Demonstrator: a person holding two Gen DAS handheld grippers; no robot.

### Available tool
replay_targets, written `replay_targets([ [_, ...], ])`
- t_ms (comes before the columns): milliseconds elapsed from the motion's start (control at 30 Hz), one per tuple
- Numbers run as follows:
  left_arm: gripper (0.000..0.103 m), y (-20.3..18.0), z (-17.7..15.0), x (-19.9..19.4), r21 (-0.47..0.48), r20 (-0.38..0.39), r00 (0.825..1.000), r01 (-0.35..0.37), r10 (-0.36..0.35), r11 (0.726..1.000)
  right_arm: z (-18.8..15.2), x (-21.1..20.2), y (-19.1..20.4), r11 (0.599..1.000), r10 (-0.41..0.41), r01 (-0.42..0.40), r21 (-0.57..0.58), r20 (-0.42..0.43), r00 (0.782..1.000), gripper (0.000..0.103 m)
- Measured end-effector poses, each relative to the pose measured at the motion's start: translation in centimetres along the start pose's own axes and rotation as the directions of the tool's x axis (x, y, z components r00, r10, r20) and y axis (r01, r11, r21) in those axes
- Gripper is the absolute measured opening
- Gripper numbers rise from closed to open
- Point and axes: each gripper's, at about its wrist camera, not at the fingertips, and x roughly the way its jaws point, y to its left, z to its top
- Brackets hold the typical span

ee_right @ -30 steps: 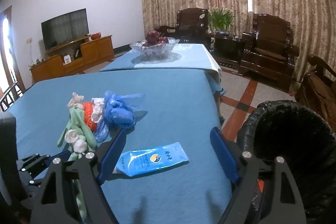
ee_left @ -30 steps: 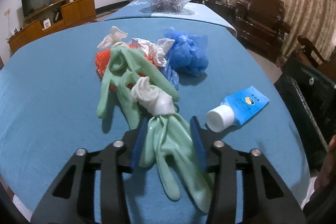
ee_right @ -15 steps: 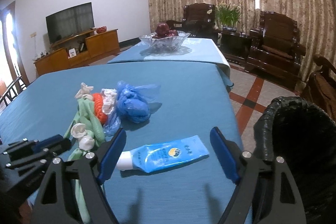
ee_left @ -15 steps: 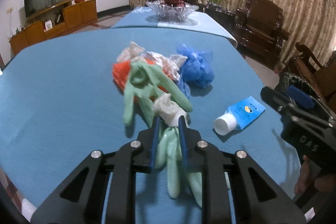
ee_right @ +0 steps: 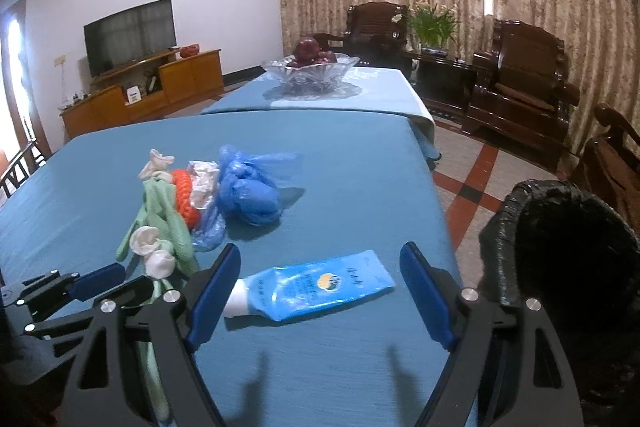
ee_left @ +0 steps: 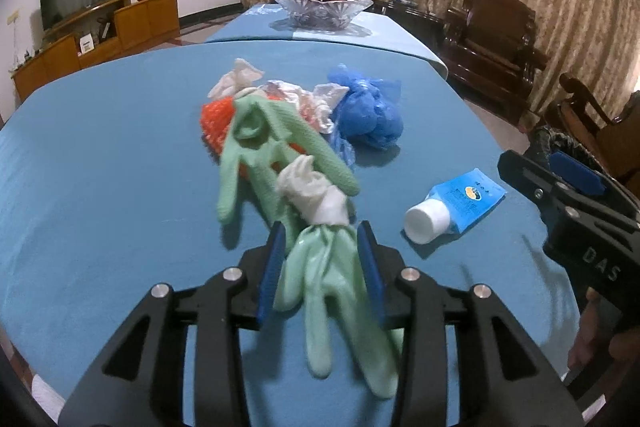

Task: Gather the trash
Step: 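Grasp the green rubber glove with the left tool, then grasp the second green glove with the right tool while the left tool holds its glove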

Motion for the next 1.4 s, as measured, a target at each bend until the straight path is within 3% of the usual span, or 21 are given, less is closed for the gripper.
replay_targets([
  [367, 0.036, -1.3, 0.5, 3.0, 0.034, -0.016, 0.998, -0.058, 0.058, 0.998, -0.2, 0.2, -0.9, 1.000, -0.008, 0.008, 0.014, -0.006, 1.000, 0.080],
  [433, 0.027, -0.9, 0.5, 2.9, 0.022, -0.012, 0.998, -0.057, 0.057, 0.998, -0.3, 0.2, -1.0, 1.000, -0.010, 0.010, 0.018, -0.008, 1.000, 0.080],
  [533, 0.022, -0.1, 0.6, 2.0, -0.023, -0.005, 0.999, -0.039, 0.039, 0.999, -0.3, 0.2, -1.0, 1.000, -0.006, 0.007, 0.024, -0.007, 1.000, 0.080],
  [800, 0.021, 1.3, 1.3, -2.9, -0.028, 0.065, 0.997, -0.028, 0.030, 0.999, 0.2, 0.2, 0.4, 1.000, 0.028, -0.028, 0.007, 0.006, 1.000, 0.080],
  [1133, 0.021, 7.5, 2.1, -3.1, -0.094, 0.062, 0.987, -0.145, 0.151, 0.985, 1.9, 1.5, 5.1, 0.992, 0.117, -0.116, -0.040, 0.037, 0.992, 0.079],
  [1400, 0.021, 11.6, 2.7, -2.1, -0.130, 0.051, 0.980, -0.187, 0.195, 0.974, 3.0, 4.2, 9.7, 0.982, 0.177, -0.175, -0.069, 0.031, 0.984, 0.075],
])
